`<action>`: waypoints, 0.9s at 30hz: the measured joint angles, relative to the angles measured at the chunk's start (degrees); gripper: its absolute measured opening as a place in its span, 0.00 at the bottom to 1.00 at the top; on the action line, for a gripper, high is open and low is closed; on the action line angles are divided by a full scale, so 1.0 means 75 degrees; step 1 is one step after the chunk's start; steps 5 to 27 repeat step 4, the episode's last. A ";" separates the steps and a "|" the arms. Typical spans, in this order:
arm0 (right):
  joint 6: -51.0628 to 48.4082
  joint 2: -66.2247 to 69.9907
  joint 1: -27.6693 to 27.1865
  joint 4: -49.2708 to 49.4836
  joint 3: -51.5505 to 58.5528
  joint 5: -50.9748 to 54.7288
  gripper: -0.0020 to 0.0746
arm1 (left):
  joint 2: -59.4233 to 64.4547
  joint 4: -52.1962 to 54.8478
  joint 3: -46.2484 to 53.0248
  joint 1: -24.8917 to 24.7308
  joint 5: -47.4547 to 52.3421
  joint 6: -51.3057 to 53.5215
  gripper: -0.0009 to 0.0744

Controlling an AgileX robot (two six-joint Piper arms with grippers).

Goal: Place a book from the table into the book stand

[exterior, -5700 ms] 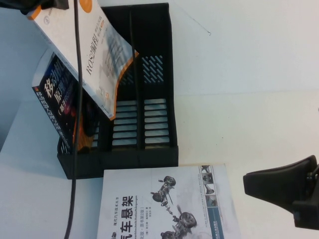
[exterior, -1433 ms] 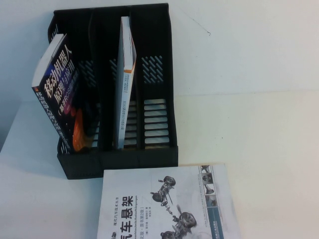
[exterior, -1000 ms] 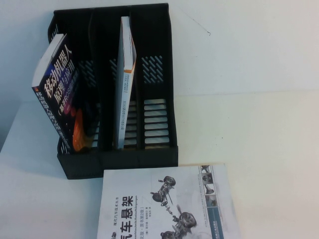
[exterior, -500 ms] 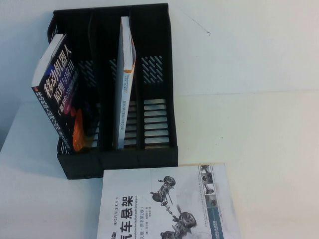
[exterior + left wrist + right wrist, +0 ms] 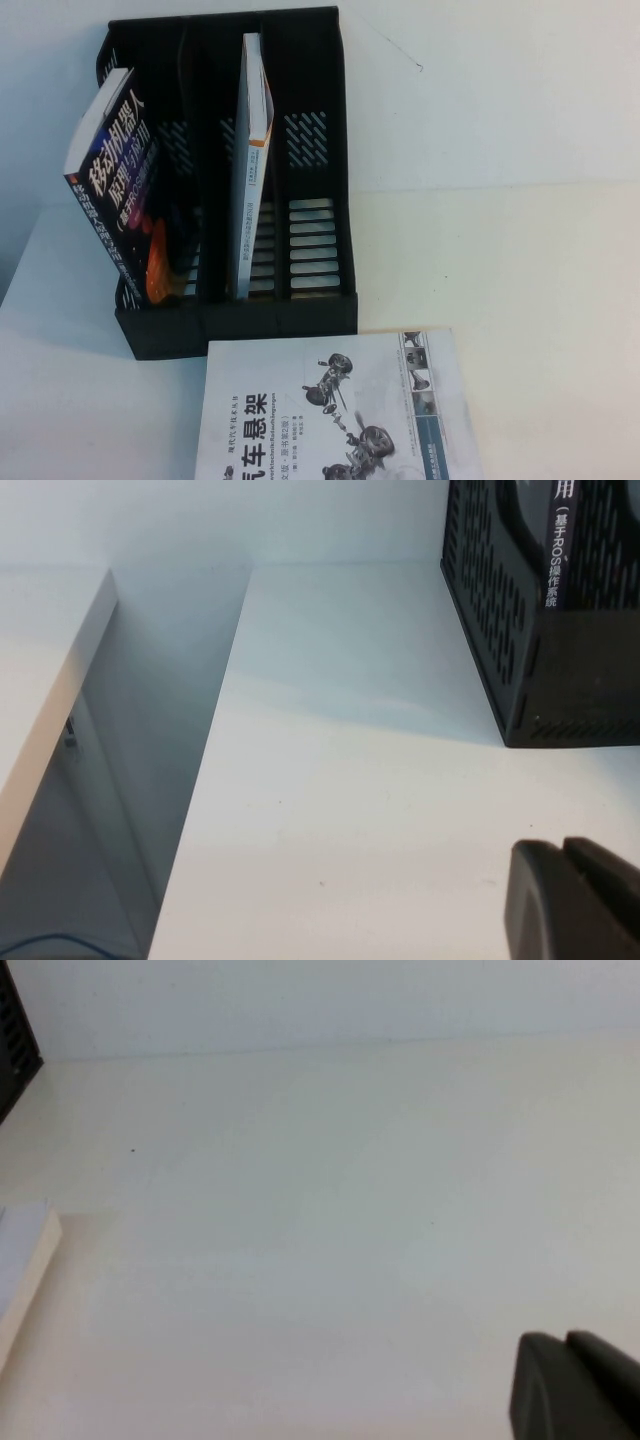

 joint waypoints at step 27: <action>0.0000 0.0000 0.0000 0.0000 0.0000 0.0000 0.04 | 0.0000 0.0000 0.0000 0.0000 0.0000 0.0000 0.01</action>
